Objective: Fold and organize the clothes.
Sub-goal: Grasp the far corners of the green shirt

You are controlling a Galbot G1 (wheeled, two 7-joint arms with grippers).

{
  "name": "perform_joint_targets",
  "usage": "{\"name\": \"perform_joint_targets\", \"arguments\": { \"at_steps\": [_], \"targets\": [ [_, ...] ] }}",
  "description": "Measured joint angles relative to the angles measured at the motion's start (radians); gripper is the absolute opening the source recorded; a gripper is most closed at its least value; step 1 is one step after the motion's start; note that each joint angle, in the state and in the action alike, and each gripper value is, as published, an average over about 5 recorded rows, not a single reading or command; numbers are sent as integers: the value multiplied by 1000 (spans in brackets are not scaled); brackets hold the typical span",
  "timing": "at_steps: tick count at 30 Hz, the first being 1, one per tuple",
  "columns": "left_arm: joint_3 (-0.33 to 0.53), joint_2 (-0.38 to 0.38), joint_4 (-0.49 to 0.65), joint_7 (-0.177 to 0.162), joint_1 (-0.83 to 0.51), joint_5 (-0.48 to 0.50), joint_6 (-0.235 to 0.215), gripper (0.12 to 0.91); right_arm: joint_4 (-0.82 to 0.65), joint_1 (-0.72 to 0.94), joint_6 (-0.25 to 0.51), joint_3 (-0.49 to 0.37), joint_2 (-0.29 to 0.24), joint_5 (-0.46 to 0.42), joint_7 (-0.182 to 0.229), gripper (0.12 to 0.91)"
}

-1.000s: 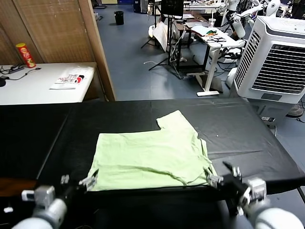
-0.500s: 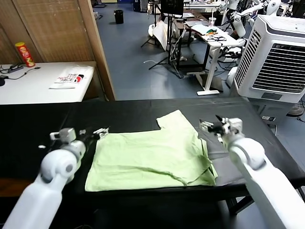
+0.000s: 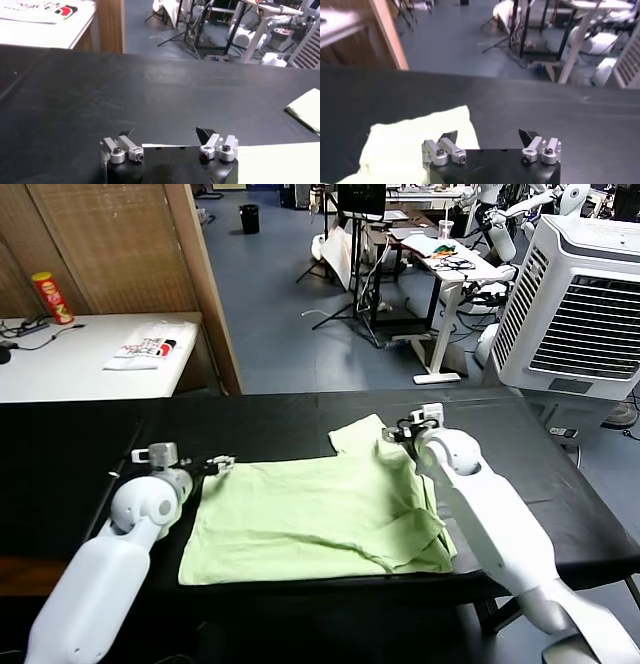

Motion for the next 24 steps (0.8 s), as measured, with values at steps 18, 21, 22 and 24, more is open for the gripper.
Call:
{"name": "perform_joint_targets", "arguments": {
  "at_steps": [18,21,22,24],
  "targets": [
    [-14,-13,34,18,18,2,-18,299,-33,-2,12,2,42,-4,-9,281],
    [-14,-12,34,24,18,1,-21,164,-23,-12,28,7,38,-8,-6,156],
    [-14,-12,34,25,18,2,-23,137,-18,-16,40,9,35,-13,-6,141],
    [-15,-13,32,28,19,2,-27,129,-4,-27,67,10,27,-24,-10,122]
  ]
}}
